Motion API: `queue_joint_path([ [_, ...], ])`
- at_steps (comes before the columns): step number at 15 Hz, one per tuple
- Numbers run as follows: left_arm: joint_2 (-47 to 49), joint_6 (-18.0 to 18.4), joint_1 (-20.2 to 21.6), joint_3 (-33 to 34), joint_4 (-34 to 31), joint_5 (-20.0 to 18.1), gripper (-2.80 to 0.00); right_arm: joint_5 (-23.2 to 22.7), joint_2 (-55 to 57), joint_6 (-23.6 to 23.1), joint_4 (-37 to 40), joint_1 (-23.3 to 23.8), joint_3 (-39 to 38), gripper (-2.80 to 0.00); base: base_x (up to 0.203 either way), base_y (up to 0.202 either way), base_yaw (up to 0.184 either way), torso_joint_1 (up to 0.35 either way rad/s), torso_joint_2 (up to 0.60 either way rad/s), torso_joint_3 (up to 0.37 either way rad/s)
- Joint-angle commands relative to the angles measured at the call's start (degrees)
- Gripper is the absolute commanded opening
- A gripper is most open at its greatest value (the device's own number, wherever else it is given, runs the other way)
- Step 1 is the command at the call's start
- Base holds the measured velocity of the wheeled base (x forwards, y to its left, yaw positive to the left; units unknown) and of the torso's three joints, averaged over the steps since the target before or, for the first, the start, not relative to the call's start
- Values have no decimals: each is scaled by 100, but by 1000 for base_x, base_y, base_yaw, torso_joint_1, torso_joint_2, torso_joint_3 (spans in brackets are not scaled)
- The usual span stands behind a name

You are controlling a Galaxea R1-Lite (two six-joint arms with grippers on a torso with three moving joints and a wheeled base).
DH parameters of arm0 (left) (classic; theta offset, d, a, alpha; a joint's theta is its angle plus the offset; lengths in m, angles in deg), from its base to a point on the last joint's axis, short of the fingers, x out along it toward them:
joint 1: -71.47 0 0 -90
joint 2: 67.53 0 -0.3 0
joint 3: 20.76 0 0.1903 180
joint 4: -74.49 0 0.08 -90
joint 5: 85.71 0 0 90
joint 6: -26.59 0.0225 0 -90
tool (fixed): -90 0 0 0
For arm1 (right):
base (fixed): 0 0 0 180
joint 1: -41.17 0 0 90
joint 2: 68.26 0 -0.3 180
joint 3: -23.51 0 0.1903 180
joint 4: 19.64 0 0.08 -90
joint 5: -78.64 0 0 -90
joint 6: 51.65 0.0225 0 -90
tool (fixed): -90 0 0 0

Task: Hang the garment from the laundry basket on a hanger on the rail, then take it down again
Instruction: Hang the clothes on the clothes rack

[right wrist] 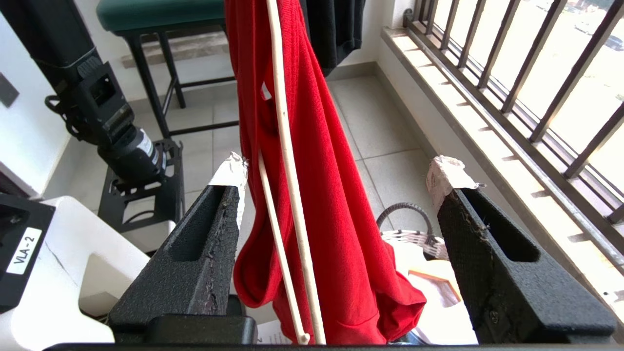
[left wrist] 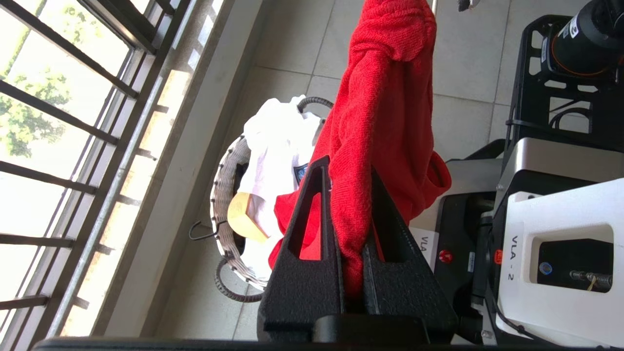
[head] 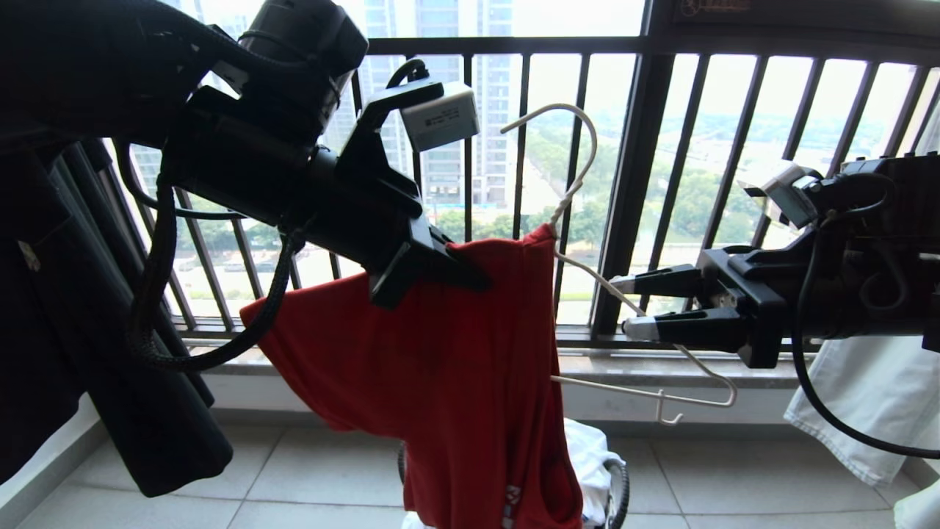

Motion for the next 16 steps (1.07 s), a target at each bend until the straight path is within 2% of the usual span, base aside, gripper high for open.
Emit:
queue_joint_path([
  [1, -128, 5, 131, -2, -24, 57, -280, -27, -91, 411, -12, 268, 224, 0, 0, 0, 0, 0, 0, 0],
  [4, -228, -72, 337, -23, -16, 61, -280, 18, -164, 1316, -2, 519, 588, 0, 0, 0, 0, 0, 0, 0],
  [6, -291, -128, 364, -23, 14, 70, -280, 303, -168, 1965, -3, 540, 831, 0, 0, 0, 0, 0, 0, 0],
  [7, -333, -240, 375, -23, 118, 70, -280, 433, -225, 2174, -1, 537, 888, -280, 0, 0, 0, 0, 0, 0],
  [10, -470, -411, 431, 0, 231, 123, -280, 575, -813, 2619, 459, 583, 905, -280, 0, 0, 0, 0, 0, 0],
  [12, -491, -431, 513, 63, 238, 106, -280, 915, -1010, 2761, 1534, 609, 984, -280, 0, 0, 0, 0, 0, 0],
  [14, -562, -501, 513, 100, 282, 88, -280, 1478, -1375, 2784, 2601, 606, 908, -280, 0, 0, 0, 0, 0, 0],
  [16, -535, -582, 521, 116, 562, 88, -280, 1772, -1643, 2789, 3210, 599, 541, -280, 0, 0, 0, 0, 0, 0],
])
